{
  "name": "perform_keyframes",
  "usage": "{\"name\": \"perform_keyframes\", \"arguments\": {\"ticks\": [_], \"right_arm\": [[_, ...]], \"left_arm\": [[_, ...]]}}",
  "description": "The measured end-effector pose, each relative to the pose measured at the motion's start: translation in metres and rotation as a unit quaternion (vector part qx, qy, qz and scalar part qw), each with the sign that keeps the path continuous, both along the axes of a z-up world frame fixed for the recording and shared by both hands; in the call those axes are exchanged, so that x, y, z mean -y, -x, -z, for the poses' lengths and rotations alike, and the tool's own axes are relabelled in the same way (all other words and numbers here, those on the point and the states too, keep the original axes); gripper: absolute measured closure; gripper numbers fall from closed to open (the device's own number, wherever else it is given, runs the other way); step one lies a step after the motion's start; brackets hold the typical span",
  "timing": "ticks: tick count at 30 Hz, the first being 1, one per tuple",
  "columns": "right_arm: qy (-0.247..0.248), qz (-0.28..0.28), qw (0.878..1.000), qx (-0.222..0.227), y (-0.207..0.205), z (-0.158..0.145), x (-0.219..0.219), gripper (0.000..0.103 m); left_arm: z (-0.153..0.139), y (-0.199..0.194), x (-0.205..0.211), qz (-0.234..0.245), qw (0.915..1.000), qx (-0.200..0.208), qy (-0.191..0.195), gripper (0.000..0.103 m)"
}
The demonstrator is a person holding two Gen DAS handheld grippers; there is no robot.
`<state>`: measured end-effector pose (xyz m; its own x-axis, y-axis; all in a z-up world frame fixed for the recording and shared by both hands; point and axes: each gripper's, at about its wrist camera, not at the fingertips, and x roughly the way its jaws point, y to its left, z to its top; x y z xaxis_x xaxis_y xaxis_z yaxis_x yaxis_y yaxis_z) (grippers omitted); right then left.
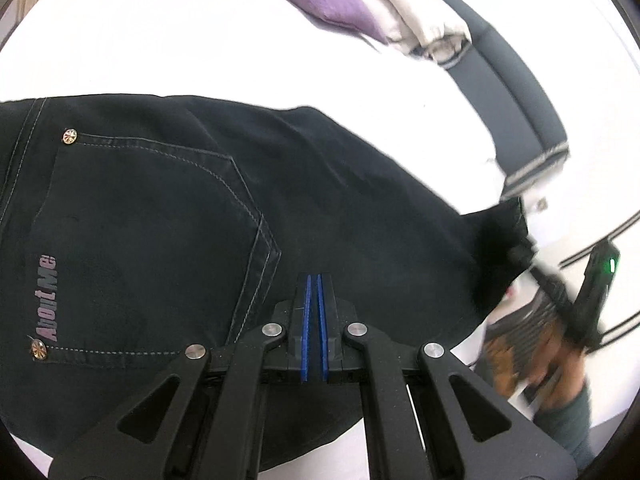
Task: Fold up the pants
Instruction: 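Fold the held leg hems over toward the waistband with the right gripper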
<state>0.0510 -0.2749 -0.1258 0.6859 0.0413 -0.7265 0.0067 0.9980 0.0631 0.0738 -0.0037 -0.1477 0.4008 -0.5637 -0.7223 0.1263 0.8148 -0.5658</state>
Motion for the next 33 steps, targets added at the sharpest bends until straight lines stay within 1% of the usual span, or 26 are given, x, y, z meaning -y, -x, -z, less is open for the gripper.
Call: {"name": "perform_keyframes", "arguments": {"ticks": [1,2,3,5,6,8,10,11,12,13,14,15,18,19,21,23,25,26,27,28,29,30,31,33], "right_arm": [[0.035,-0.053,0.998,-0.011,-0.003,0.007,-0.034,0.093],[0.056,-0.091,0.994,-0.024,-0.005,0.018,-0.060,0.093],[0.056,-0.122,0.990,-0.046,-0.008,0.035,-0.085,0.093],[0.045,-0.137,0.988,-0.059,-0.008,0.047,-0.104,0.093],[0.057,-0.142,0.987,-0.056,-0.005,0.050,-0.115,0.093],[0.058,-0.151,0.986,-0.049,-0.004,0.048,-0.121,0.093],[0.064,-0.148,0.986,-0.041,-0.003,0.043,-0.120,0.093],[0.066,-0.147,0.986,-0.037,-0.003,0.041,-0.120,0.093],[0.068,-0.145,0.987,-0.030,-0.002,0.038,-0.119,0.093],[0.072,-0.145,0.987,-0.022,0.000,0.034,-0.118,0.094],[0.076,-0.146,0.986,-0.017,0.002,0.030,-0.117,0.093],[0.081,-0.149,0.985,-0.011,0.004,0.029,-0.117,0.093],[0.099,-0.164,0.982,0.000,0.013,0.028,-0.124,0.093],[0.104,-0.168,0.980,0.004,0.016,0.027,-0.126,0.093],[0.115,-0.175,0.978,0.010,0.021,0.025,-0.130,0.093],[0.128,-0.182,0.975,0.017,0.025,0.023,-0.135,0.093],[0.132,-0.189,0.973,0.024,0.026,0.021,-0.139,0.093],[0.133,-0.190,0.972,0.025,0.027,0.021,-0.141,0.093],[0.133,-0.194,0.972,0.028,0.027,0.020,-0.144,0.093],[0.132,-0.196,0.971,0.030,0.027,0.019,-0.146,0.093],[0.132,-0.198,0.971,0.032,0.028,0.018,-0.148,0.093],[0.134,-0.201,0.970,0.034,0.027,0.016,-0.151,0.093],[0.135,-0.204,0.969,0.036,0.028,0.015,-0.154,0.093],[0.133,-0.211,0.968,0.040,0.029,0.013,-0.160,0.093]], "left_arm": [[0.001,-0.003,-0.002,-0.002,0.9999,-0.007,0.016,0.100],[0.003,-0.004,-0.004,-0.003,0.9993,-0.016,0.034,0.100],[0.005,-0.007,-0.006,-0.004,0.9985,-0.026,0.048,0.100],[0.013,-0.011,-0.002,-0.001,0.9961,-0.056,0.067,0.100],[0.016,-0.014,0.000,0.003,0.9947,-0.065,0.079,0.100],[0.022,-0.019,0.008,0.011,0.9922,-0.078,0.097,0.099],[0.028,-0.027,0.019,0.017,0.9879,-0.096,0.121,0.088],[0.030,-0.031,0.025,0.021,0.9856,-0.104,0.132,0.073],[0.031,-0.036,0.033,0.025,0.9833,-0.111,0.142,0.048],[0.032,-0.038,0.038,0.025,0.9822,-0.113,0.148,0.036],[0.031,-0.043,0.043,0.024,0.9808,-0.115,0.156,0.026],[0.030,-0.047,0.047,0.026,0.9793,-0.117,0.163,0.026],[0.029,-0.067,0.061,0.036,0.9735,-0.128,0.186,0.026],[0.026,-0.077,0.056,0.038,0.9730,-0.132,0.186,0.026],[0.026,-0.090,0.065,0.047,0.9717,-0.141,0.184,0.026],[0.028,-0.091,0.074,0.057,0.9716,-0.144,0.179,0.026],[0.028,-0.101,0.087,0.065,0.9695,-0.155,0.179,0.028],[0.028,-0.105,0.091,0.065,0.9690,-0.156,0.180,0.033],[0.028,-0.105,0.090,0.068,0.9689,-0.154,0.181,0.063],[0.028,-0.102,0.089,0.075,0.9691,-0.156,0.176,0.081],[0.029,-0.103,0.088,0.077,0.9697,-0.158,0.170,0.090],[0.027,-0.103,0.087,0.080,0.9698,-0.154,0.172,0.094],[0.024,-0.102,0.084,0.085,0.9702,-0.145,0.174,0.097],[0.018,-0.099,0.074,0.088,0.9727,-0.133,0.169,0.097]]}}
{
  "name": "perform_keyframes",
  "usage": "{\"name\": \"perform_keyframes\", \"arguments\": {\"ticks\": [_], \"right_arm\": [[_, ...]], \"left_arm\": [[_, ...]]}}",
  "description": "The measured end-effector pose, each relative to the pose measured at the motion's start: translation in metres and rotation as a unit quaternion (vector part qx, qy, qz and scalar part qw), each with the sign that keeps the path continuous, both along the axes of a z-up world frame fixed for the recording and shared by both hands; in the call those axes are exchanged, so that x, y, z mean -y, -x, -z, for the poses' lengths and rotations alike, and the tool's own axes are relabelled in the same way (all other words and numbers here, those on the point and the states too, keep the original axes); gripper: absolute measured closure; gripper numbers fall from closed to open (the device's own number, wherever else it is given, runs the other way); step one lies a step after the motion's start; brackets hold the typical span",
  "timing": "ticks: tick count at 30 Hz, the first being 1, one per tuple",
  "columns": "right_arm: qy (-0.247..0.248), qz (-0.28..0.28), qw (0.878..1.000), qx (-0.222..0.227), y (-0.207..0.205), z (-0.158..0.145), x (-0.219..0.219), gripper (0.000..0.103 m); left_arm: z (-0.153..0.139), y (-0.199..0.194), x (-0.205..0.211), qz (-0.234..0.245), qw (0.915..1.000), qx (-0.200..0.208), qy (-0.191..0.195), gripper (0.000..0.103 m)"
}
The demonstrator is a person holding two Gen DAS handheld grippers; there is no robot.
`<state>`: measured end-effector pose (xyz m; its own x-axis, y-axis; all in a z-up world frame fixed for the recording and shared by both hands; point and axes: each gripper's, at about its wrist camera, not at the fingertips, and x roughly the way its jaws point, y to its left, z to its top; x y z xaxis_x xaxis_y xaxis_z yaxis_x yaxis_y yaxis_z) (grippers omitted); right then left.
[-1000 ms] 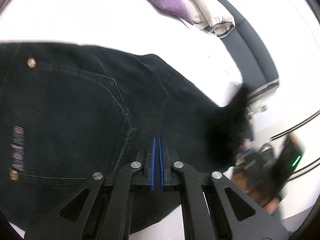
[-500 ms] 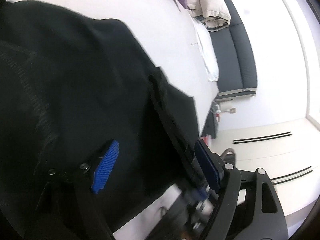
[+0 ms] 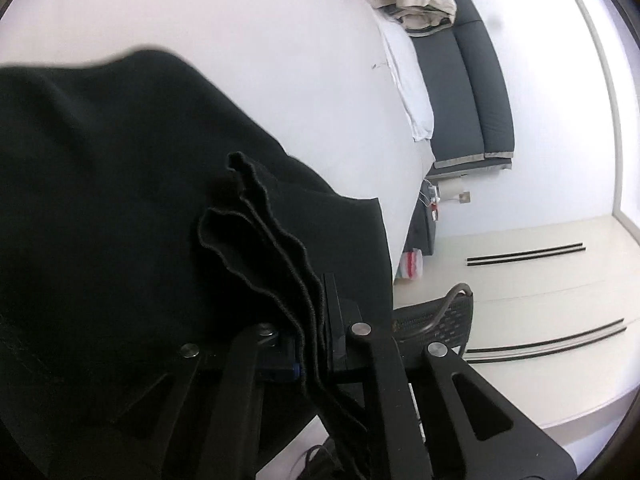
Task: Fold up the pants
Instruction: 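Fold the held leg hems over toward the waistband with the right gripper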
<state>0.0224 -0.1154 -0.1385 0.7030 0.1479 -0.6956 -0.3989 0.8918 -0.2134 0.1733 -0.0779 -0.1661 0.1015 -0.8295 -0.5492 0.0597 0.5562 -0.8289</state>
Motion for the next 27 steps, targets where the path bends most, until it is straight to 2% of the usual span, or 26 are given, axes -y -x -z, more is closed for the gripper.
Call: {"name": "perform_keyframes", "arguments": {"ticks": [7,12,16,17,19,22,23,24,27], "right_arm": [[-0.006,-0.039,0.999,0.010,0.006,-0.009,-0.042,0.093],[-0.002,-0.065,0.998,0.001,0.006,0.000,-0.066,0.093],[0.008,-0.077,0.996,-0.035,-0.001,0.024,-0.082,0.093],[0.013,-0.081,0.995,-0.053,-0.005,0.032,-0.085,0.092],[0.022,-0.088,0.989,-0.113,-0.012,0.054,-0.089,0.090],[-0.028,-0.098,0.985,-0.137,-0.007,0.049,-0.076,0.079],[-0.058,-0.097,0.982,-0.148,-0.007,0.043,-0.064,0.068],[-0.086,-0.090,0.980,-0.154,-0.009,0.037,-0.052,0.062],[-0.144,-0.048,0.976,-0.159,-0.021,0.023,-0.007,0.062]], "left_arm": [[-0.030,-0.014,-0.033,-0.012,0.9983,0.047,-0.032,0.098],[-0.027,-0.009,-0.062,-0.015,0.9962,0.041,-0.075,0.098],[-0.007,-0.001,-0.075,-0.012,0.9920,0.044,-0.118,0.095],[0.001,-0.001,-0.076,-0.011,0.9908,0.036,-0.130,0.095],[0.011,-0.001,-0.078,-0.010,0.9911,0.027,-0.130,0.095],[0.001,0.004,-0.090,-0.013,0.9891,0.040,-0.141,0.092],[-0.005,0.007,-0.096,-0.014,0.9873,0.048,-0.151,0.090],[-0.012,0.010,-0.103,-0.015,0.9840,0.058,-0.168,0.087],[-0.029,0.011,-0.116,-0.027,0.9663,0.087,-0.241,0.087]]}}
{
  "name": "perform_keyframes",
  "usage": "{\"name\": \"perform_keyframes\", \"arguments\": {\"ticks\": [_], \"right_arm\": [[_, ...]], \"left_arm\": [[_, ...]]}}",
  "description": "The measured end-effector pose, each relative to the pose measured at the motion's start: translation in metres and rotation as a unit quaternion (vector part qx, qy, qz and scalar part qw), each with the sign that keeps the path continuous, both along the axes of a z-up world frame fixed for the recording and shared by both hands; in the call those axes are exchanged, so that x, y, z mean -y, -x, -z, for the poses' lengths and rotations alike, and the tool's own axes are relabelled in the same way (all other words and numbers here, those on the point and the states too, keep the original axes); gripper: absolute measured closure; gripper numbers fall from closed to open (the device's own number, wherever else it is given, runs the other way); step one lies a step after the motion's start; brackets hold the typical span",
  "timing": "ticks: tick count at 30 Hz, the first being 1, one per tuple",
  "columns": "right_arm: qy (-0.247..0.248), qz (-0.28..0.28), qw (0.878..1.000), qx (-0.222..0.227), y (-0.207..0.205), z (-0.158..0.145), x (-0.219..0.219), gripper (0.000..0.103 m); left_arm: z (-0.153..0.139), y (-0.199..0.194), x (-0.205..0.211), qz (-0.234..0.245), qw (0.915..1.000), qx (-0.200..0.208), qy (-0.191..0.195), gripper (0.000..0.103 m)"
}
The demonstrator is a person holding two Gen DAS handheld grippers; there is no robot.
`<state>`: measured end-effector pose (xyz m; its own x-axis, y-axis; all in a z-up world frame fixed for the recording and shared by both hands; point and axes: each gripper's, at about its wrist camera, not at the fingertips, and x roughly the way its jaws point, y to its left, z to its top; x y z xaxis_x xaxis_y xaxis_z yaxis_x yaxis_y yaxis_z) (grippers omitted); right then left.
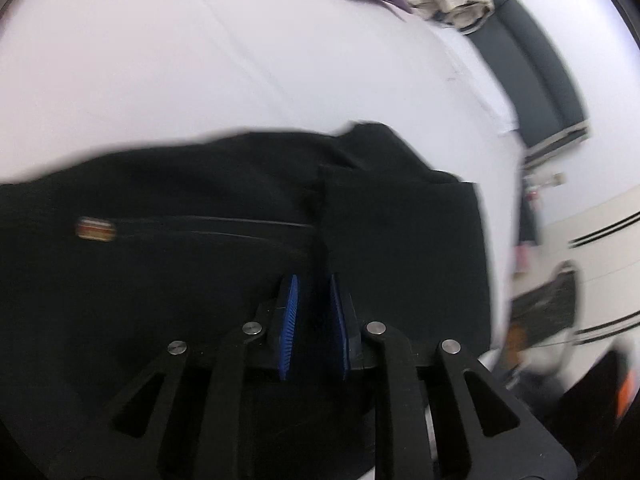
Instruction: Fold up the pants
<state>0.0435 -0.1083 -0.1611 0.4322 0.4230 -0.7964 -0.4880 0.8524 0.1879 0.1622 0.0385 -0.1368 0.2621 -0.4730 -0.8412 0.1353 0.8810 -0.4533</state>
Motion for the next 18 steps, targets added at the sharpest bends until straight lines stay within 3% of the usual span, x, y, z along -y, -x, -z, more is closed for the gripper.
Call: {"name": "perform_keyframes", "arguments": {"ticks": [1,3,6,8,10,11,13,14,15,18], "right_arm": [[-0.022,0.029,0.999,-0.003,-0.010,-0.007,0.021,0.062],[-0.068,0.083,0.994,-0.013,-0.032,-0.014,0.059,0.062],[-0.140,0.129,0.981,-0.043,-0.065,-0.007,0.097,0.061],[-0.190,0.155,0.967,-0.075,-0.092,0.009,0.116,0.061],[-0.233,0.172,0.949,-0.124,-0.123,0.042,0.134,0.058],[-0.228,0.193,0.944,-0.139,-0.136,0.061,0.142,0.058],[-0.244,0.207,0.934,-0.156,-0.147,0.080,0.149,0.074],[-0.261,0.221,0.926,-0.160,-0.152,0.086,0.161,0.092],[-0.269,0.237,0.920,-0.158,-0.151,0.085,0.171,0.101],[-0.251,0.295,0.913,-0.130,-0.146,0.068,0.195,0.094]], "left_arm": [[-0.009,0.002,-0.005,-0.010,0.9998,0.014,-0.007,0.087],[-0.031,0.005,-0.004,-0.008,0.9985,0.050,0.020,0.087],[-0.046,0.013,0.026,0.032,0.9939,0.085,0.063,0.087],[-0.033,0.022,0.062,0.076,0.9923,0.073,0.066,0.087],[-0.001,0.027,0.078,0.087,0.9944,0.036,0.049,0.087],[0.014,0.034,0.079,0.090,0.9948,0.019,0.044,0.087],[0.030,0.050,0.076,0.091,0.9944,0.026,0.046,0.087],[0.031,0.058,0.068,0.090,0.9942,0.034,0.048,0.087],[0.030,0.062,0.066,0.086,0.9944,0.031,0.053,0.087],[0.030,0.064,0.056,0.070,0.9944,0.022,0.076,0.087]]}}
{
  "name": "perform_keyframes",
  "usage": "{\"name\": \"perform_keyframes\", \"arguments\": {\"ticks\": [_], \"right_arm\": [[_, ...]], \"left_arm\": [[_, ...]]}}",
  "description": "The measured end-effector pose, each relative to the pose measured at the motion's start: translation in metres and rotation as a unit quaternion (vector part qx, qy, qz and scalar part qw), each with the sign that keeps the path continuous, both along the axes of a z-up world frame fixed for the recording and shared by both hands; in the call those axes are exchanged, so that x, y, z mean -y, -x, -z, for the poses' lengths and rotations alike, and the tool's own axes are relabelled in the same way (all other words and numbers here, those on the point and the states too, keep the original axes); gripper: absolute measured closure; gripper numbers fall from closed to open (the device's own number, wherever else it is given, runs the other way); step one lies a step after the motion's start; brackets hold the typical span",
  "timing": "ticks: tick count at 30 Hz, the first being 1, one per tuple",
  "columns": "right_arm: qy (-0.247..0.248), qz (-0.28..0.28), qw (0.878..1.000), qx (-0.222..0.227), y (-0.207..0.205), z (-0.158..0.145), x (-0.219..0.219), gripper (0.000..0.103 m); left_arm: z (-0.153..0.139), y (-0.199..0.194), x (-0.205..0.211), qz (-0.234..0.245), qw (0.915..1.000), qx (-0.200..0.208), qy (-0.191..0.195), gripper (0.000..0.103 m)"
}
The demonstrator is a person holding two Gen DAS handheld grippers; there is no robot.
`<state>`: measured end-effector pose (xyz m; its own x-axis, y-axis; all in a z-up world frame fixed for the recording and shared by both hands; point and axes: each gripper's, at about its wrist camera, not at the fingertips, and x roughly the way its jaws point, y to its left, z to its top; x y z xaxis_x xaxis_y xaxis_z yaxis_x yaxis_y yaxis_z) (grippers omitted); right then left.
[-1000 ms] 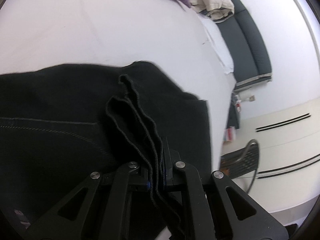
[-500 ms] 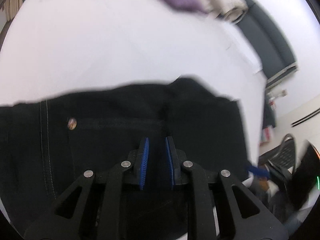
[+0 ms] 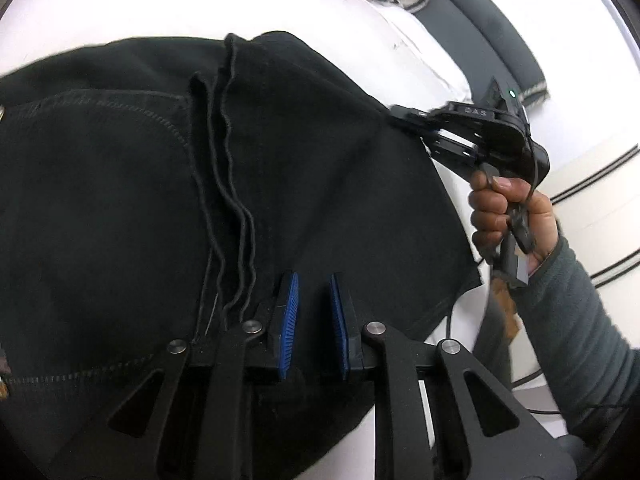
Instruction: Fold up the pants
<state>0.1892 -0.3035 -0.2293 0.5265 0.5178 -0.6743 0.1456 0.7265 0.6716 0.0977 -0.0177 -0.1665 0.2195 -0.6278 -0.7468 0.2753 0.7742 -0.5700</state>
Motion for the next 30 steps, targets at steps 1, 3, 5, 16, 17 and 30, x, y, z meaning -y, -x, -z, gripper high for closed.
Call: {"name": "perform_keyframes", "arguments": {"ticks": [1,3,5,16,17,30], "right_arm": [[-0.001,-0.001,1.000,0.007,0.004,-0.009,0.002,0.089],[-0.022,-0.049,0.998,0.045,0.027,-0.035,-0.014,0.069],[-0.036,-0.103,0.992,0.065,0.048,-0.046,-0.034,0.059],[0.004,-0.089,0.996,-0.013,0.157,-0.016,-0.018,0.070],[-0.008,-0.102,0.995,0.006,0.162,-0.028,-0.023,0.059],[-0.028,-0.184,0.981,0.062,0.155,-0.052,-0.077,0.041]], "left_arm": [[-0.003,0.000,-0.002,-0.007,1.0000,-0.001,0.000,0.087],[-0.015,0.006,-0.009,-0.008,0.9998,0.018,-0.011,0.087],[-0.019,0.014,-0.006,0.006,0.9994,0.029,-0.017,0.087],[0.005,0.030,-0.009,-0.009,0.9995,0.025,-0.016,0.087],[0.004,0.033,-0.006,-0.012,0.9994,0.028,-0.017,0.087],[-0.050,0.105,-0.029,-0.102,0.9880,0.114,-0.025,0.087]]}}
